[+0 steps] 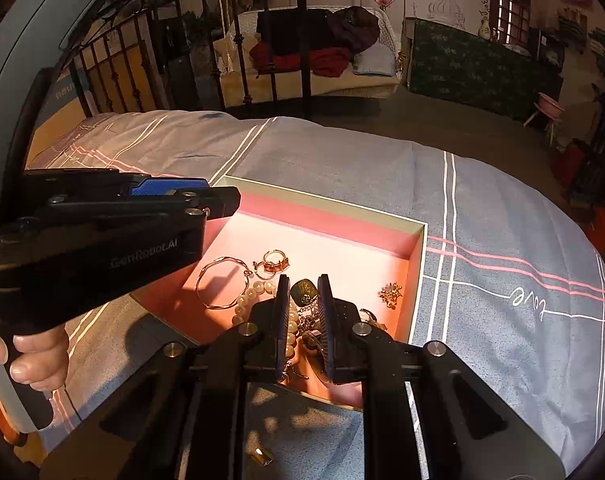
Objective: Organize jewelry
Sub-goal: 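Carry the gold charm into the box and open the right tool, then move the left tool to the remaining gold charm and grasp it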
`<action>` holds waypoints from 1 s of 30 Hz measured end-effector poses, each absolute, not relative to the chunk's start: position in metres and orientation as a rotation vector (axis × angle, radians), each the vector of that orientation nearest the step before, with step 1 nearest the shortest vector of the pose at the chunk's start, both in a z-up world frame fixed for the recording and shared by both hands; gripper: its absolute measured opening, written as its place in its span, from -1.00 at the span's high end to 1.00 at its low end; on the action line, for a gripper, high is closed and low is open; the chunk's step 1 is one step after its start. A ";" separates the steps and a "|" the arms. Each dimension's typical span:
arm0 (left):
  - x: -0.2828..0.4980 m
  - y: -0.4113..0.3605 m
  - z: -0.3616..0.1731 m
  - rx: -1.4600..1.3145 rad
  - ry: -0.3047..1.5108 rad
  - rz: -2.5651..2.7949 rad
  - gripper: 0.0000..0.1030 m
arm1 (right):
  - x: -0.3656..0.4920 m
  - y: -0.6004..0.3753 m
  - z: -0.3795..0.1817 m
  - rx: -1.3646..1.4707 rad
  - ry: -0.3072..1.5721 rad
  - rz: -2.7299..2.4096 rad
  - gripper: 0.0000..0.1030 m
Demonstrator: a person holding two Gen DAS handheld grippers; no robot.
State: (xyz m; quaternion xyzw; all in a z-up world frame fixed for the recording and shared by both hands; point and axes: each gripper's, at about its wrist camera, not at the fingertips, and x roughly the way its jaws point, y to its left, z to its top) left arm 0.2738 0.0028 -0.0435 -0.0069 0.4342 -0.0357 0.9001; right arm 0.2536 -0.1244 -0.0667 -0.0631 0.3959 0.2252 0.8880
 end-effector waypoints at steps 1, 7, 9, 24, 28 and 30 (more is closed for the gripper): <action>0.275 0.001 -0.045 -0.015 0.901 -0.077 0.52 | 0.253 -0.126 -0.067 -0.128 0.821 0.468 0.71; 0.275 0.001 -0.052 -0.040 0.915 -0.064 0.52 | 0.251 -0.122 -0.069 -0.137 0.828 0.493 0.71; 0.276 0.004 -0.053 -0.050 0.919 -0.059 0.52 | 0.252 -0.119 -0.070 -0.148 0.832 0.501 0.71; 0.277 0.010 -0.043 -0.088 0.881 -0.014 -0.82 | 0.239 -0.119 -0.063 -0.176 0.768 0.508 -0.62; 0.262 0.009 -0.038 -0.062 0.850 -0.026 -0.87 | 0.218 -0.129 -0.059 -0.171 0.737 0.491 -0.74; 0.246 0.007 -0.038 -0.050 0.829 -0.045 -0.87 | 0.205 -0.138 -0.062 -0.163 0.738 0.468 -0.83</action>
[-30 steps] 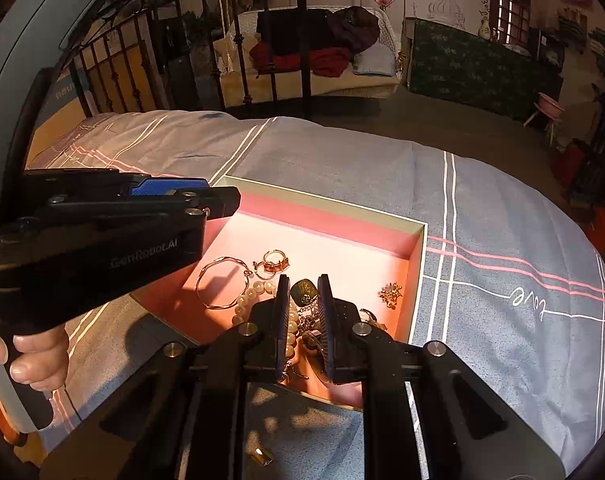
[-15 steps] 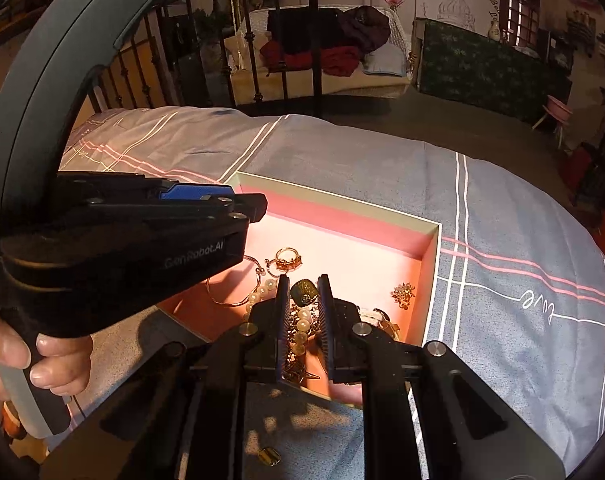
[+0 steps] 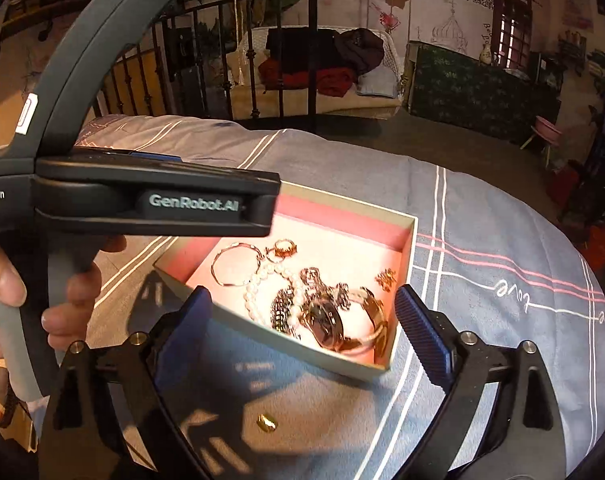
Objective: Organize jewelry
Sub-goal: 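Move the left tool to the remaining gold charm and grasp it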
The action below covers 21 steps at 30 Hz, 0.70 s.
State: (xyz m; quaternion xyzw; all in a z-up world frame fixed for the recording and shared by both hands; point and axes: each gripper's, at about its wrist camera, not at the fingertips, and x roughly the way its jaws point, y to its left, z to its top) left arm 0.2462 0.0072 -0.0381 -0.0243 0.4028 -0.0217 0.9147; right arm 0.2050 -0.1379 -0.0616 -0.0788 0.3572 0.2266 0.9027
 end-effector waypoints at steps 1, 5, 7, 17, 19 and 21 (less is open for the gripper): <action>0.236 0.006 -0.040 -0.049 0.819 -0.064 -0.87 | 0.196 -0.144 -0.064 -0.157 0.741 0.458 -0.83; 0.188 -0.009 -0.061 -0.023 0.832 -0.143 -0.87 | 0.157 -0.164 -0.091 -0.171 0.806 0.410 -0.85; 0.165 -0.021 -0.077 0.000 0.856 -0.190 -0.87 | 0.136 -0.171 -0.106 -0.210 0.835 0.368 -0.85; 0.148 -0.067 -0.131 0.113 0.969 -0.259 -0.80 | 0.103 -0.190 -0.129 -0.177 0.905 0.325 -0.85; 0.150 -0.069 -0.133 0.131 0.969 -0.253 -0.72 | 0.102 -0.187 -0.130 -0.184 0.906 0.330 -0.85; 0.151 -0.069 -0.132 0.138 0.966 -0.265 -0.55 | 0.097 -0.187 -0.132 -0.184 0.906 0.333 -0.85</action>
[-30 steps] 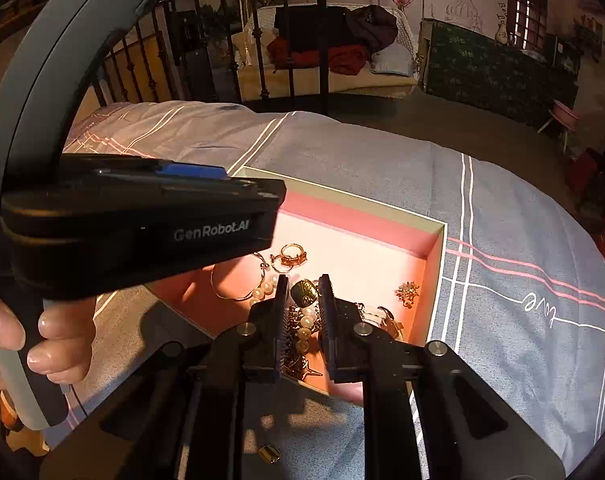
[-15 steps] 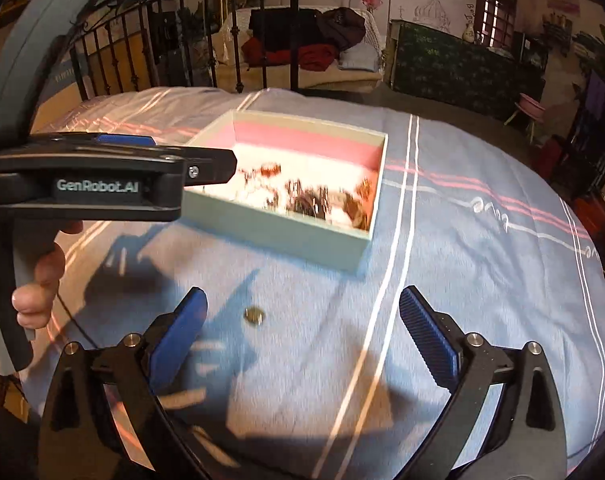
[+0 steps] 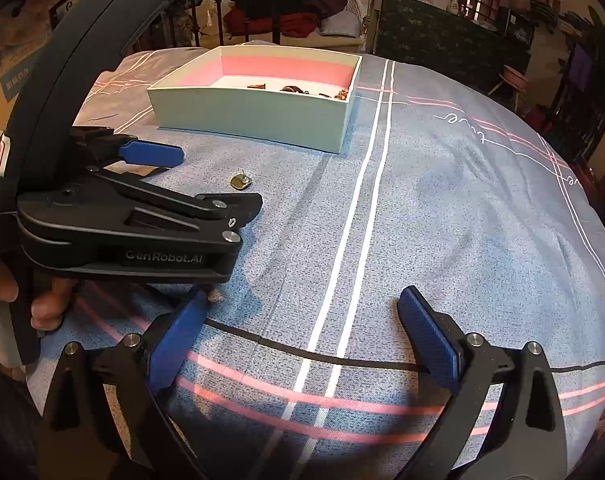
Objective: Organize jewelry
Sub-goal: 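Move the left tool to the remaining gold charm and grasp it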
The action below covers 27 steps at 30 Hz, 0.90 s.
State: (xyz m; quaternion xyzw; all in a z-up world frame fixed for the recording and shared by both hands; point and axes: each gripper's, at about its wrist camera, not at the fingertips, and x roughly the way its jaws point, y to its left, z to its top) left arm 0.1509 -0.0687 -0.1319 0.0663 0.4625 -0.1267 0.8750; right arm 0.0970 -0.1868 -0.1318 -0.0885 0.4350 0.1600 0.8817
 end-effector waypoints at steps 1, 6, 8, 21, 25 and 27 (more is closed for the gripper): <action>0.152 -0.067 -0.132 0.133 0.970 -0.270 -0.53 | 0.098 -0.185 -0.132 -0.185 0.910 0.339 -0.85; 0.154 -0.067 -0.131 0.135 0.968 -0.268 -0.39 | 0.101 -0.182 -0.132 -0.181 0.916 0.350 -0.85; 0.154 -0.070 -0.130 0.143 0.961 -0.273 -0.27 | 0.102 -0.181 -0.131 -0.182 0.918 0.351 -0.85; 0.153 -0.038 -0.125 0.097 0.952 -0.246 0.23 | 0.117 -0.159 -0.124 -0.217 0.911 0.411 -0.85; 0.153 -0.049 -0.123 0.120 0.943 -0.265 0.13 | 0.125 -0.153 -0.130 -0.227 0.941 0.422 -0.85; 0.154 -0.058 -0.125 0.138 0.940 -0.283 0.13 | 0.126 -0.152 -0.131 -0.223 0.950 0.426 -0.85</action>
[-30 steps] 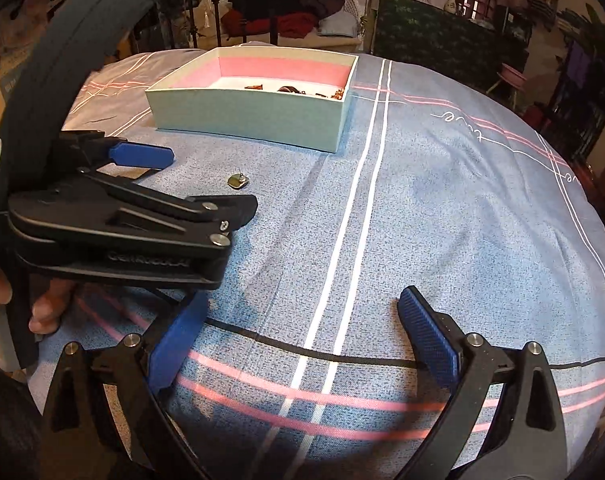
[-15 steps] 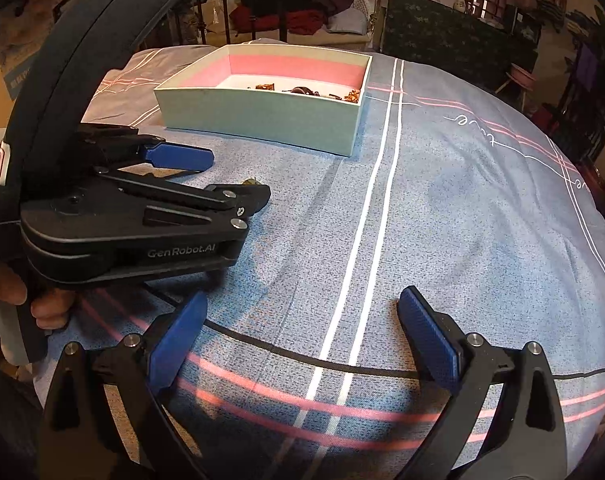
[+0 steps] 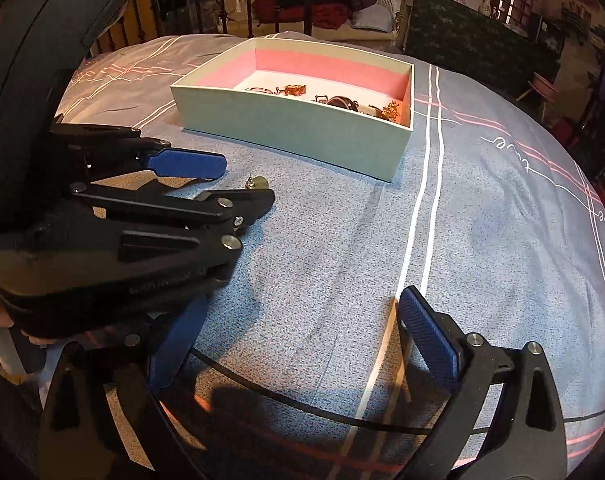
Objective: Organize jewelry
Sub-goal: 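Move the left tool to the remaining gold charm and grasp it, then carry the gold charm into the box and open the left tool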
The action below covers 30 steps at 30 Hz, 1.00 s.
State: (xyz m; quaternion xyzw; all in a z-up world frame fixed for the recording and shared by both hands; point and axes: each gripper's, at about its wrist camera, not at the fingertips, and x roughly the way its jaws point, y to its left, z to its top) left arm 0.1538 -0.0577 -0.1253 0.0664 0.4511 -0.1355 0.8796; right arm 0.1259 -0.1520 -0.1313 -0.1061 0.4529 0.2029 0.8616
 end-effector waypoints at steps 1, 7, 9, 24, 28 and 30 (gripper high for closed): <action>0.154 -0.060 -0.127 0.147 0.939 -0.287 0.22 | 0.126 -0.153 -0.131 -0.215 0.954 0.428 -0.85; 0.156 -0.042 -0.127 0.082 0.946 -0.287 0.91 | 0.136 -0.146 -0.132 -0.193 0.973 0.462 -0.85; 0.155 -0.032 -0.126 0.062 0.947 -0.267 0.93 | 0.142 -0.139 -0.132 -0.200 0.973 0.475 -0.85; 0.164 -0.050 -0.124 0.087 0.944 -0.301 0.27 | 0.143 -0.137 -0.135 -0.190 0.987 0.471 -0.85; 0.165 -0.048 -0.128 0.099 0.949 -0.307 0.73 | 0.146 -0.133 -0.135 -0.203 0.986 0.476 -0.85; 0.163 -0.038 -0.126 0.071 0.951 -0.295 0.73 | 0.148 -0.131 -0.135 -0.206 0.984 0.477 -0.85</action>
